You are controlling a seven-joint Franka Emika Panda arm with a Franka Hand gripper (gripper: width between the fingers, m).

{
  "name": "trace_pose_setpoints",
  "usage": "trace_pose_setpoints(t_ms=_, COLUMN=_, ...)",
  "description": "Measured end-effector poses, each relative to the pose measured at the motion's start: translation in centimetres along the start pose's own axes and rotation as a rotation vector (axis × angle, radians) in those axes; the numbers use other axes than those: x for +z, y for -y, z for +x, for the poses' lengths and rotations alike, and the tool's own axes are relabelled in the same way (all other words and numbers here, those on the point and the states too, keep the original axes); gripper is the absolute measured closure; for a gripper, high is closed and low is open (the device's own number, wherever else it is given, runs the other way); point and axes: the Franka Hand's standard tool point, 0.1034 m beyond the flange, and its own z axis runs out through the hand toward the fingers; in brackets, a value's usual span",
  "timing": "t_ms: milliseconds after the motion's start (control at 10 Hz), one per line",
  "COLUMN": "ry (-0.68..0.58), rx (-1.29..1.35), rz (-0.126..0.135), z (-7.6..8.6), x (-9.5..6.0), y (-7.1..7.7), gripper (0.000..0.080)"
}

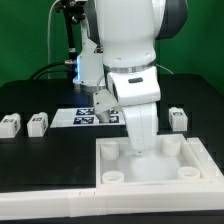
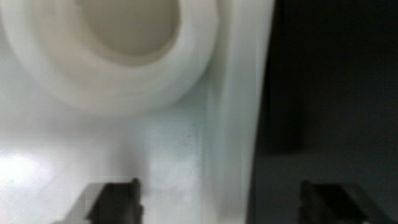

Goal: Assemble one leg

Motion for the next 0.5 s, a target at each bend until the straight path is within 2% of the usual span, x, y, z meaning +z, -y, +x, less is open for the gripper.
trace_pose_setpoints(t_ms=100, ry=0.000, rx=0.000, rz=0.000, z=-0.03, x=0.00, y=0.00, gripper=0.0260)
trace_pose_setpoints(t_ms=200, ry=0.000, rx=0.001, rz=0.000, z=-0.06, x=0.00, y=0.00, gripper=0.0170)
trace_pose_setpoints(t_ms=500, ry=0.001, rx=0.002, rz=0.000, z=-0.11, x=0.00, y=0.00, gripper=0.0156)
